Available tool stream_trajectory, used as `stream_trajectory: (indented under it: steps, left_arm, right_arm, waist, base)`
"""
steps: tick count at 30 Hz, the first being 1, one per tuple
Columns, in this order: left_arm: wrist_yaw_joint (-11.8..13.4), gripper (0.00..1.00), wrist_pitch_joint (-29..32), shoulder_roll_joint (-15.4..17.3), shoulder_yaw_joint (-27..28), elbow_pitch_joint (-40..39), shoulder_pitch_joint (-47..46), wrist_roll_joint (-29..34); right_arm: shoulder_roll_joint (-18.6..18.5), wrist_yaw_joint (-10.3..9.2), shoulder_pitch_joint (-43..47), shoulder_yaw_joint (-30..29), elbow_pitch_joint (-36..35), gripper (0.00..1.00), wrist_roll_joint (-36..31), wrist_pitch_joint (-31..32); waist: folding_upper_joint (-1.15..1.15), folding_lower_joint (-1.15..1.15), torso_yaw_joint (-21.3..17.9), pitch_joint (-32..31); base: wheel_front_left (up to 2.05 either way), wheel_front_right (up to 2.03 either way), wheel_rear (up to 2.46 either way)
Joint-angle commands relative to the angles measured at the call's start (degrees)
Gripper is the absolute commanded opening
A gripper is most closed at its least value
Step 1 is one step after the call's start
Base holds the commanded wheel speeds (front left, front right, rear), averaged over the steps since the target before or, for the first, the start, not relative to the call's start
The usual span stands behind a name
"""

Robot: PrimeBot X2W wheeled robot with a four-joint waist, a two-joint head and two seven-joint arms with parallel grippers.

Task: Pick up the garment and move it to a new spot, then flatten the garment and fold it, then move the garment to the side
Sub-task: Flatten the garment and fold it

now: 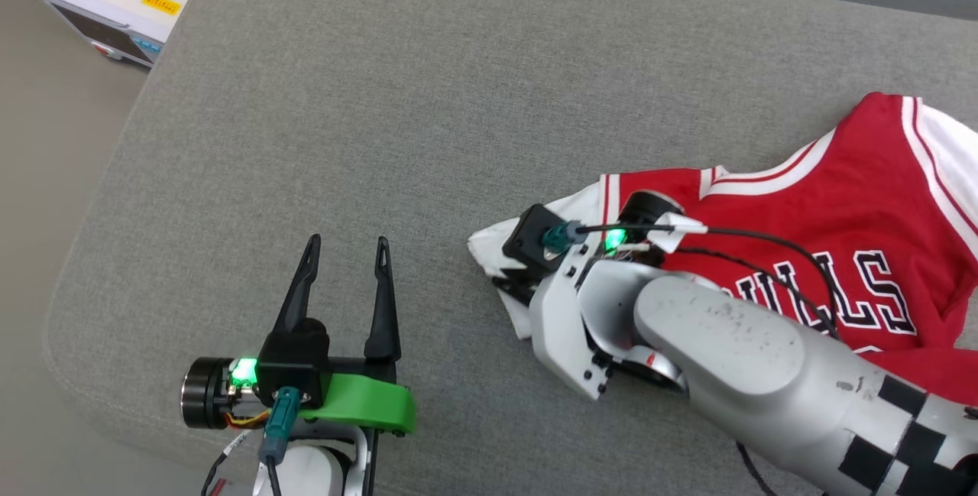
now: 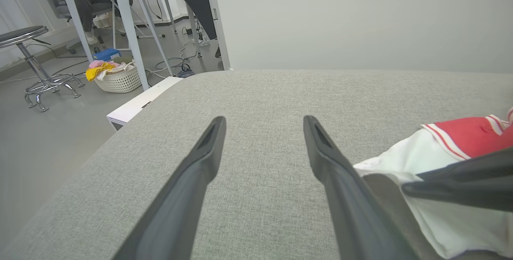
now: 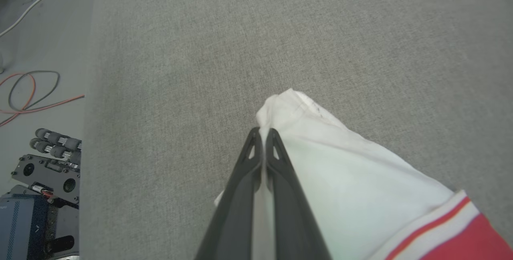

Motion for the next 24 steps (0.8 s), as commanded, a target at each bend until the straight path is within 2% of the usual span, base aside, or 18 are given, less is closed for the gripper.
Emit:
stream_trajectory:
  steps: [1, 8, 10, 11, 12, 14, 19, 24]
  left_arm:
    - [0.4, 1.0, -0.3, -0.2, -0.2, 0.0, 0.4, -0.5]
    - [0.8, 1.0, -0.3, -0.3, -0.6, 0.4, 0.0, -0.9]
    - [0.8, 1.0, -0.3, -0.3, -0.2, 0.6, 0.1, -0.8]
    - [0.8, 1.0, -0.3, -0.3, -0.1, 0.7, 0.2, -0.7]
    - [0.7, 1.0, -0.3, -0.3, 0.1, 0.8, 0.3, -0.5]
    - [0.4, 1.0, -0.3, -0.3, 0.4, 1.0, 0.7, -0.2]
    - [-0.1, 1.0, -0.3, -0.1, 1.5, 1.1, 2.2, 0.6]
    - [-0.6, 1.0, -0.3, 0.5, 2.3, 0.8, 4.1, 1.2]
  right_arm:
    - [0.9, -0.03, 0.6, 1.1, 0.6, 0.0, 0.6, -0.1]
    - [2.1, -0.03, 5.8, 3.4, 2.8, 0.0, 0.2, 4.9]
    - [2.1, -0.03, 6.5, 3.4, 2.5, 0.0, -0.2, 4.2]
    - [2.0, -0.03, 6.3, 3.4, 2.4, 0.34, -0.4, 3.0]
    - [1.8, -0.03, 5.8, 3.4, 2.3, 1.0, -0.6, 0.9]
    - [1.6, -0.03, 5.0, 3.2, 2.0, 1.0, -0.9, -3.9]
    - [0.3, -0.03, 5.5, -2.0, 0.5, 1.0, -3.3, -15.0]
    - [-2.4, -0.03, 10.5, -12.6, -2.2, 1.0, -8.6, -23.0]
  waist:
    - [0.0, 0.0, 0.5, 0.3]
    - [0.0, 0.0, 0.6, 0.6]
    - [0.0, 0.0, 0.0, 0.2]
    - [0.0, 0.0, -0.2, -0.1]
    - [0.0, 0.0, -0.6, -0.7]
    - [0.0, 0.0, -1.4, -1.8]
    - [0.0, 0.0, -3.7, -5.0]
    - [0.0, 0.0, -6.2, -7.9]
  base:
    - [0.0, 0.0, 0.0]
    - [0.0, 0.0, 0.0]
    - [0.0, 0.0, 0.0]
    - [0.0, 0.0, 0.0]
    - [0.0, 0.0, 0.0]
    - [0.0, 0.0, 0.0]
    - [0.0, 0.0, 0.0]
    - [0.0, 0.0, 0.0]
